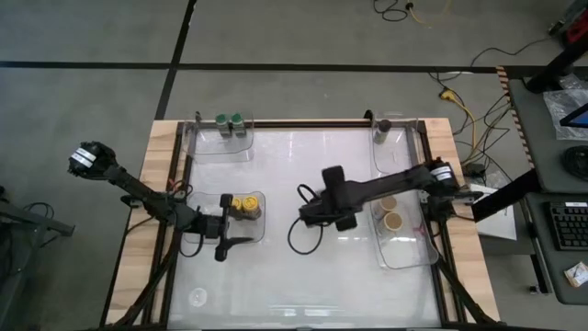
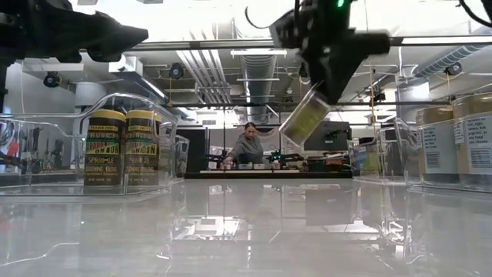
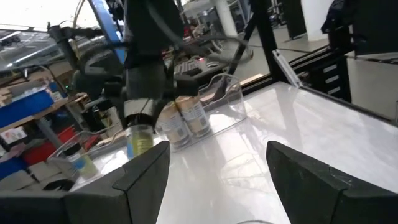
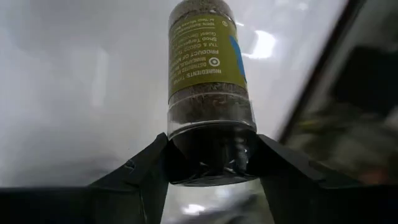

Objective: Sort spices by type
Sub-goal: Put the black spice bottle into the top right transparent bin

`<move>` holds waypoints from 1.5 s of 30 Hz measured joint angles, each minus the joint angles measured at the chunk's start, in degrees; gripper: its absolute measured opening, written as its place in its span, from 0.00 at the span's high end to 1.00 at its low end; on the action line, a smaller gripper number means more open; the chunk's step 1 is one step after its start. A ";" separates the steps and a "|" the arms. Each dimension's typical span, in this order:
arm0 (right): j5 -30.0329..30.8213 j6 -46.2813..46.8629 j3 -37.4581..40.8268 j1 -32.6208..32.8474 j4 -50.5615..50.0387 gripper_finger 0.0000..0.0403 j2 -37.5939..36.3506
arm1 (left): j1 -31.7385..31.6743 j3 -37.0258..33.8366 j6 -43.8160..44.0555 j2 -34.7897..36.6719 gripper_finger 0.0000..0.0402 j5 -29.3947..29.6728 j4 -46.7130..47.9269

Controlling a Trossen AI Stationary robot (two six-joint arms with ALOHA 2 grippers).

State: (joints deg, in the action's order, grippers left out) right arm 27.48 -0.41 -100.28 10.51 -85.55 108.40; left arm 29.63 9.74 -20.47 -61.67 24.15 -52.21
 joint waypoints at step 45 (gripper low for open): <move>17.52 -63.63 0.42 -9.19 9.84 0.32 11.86 | -0.27 0.00 4.95 -1.48 0.38 3.47 0.03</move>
State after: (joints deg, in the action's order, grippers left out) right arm 45.01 -64.04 -99.85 1.32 -75.71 120.26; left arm 29.36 9.74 -15.52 -63.15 27.62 -52.18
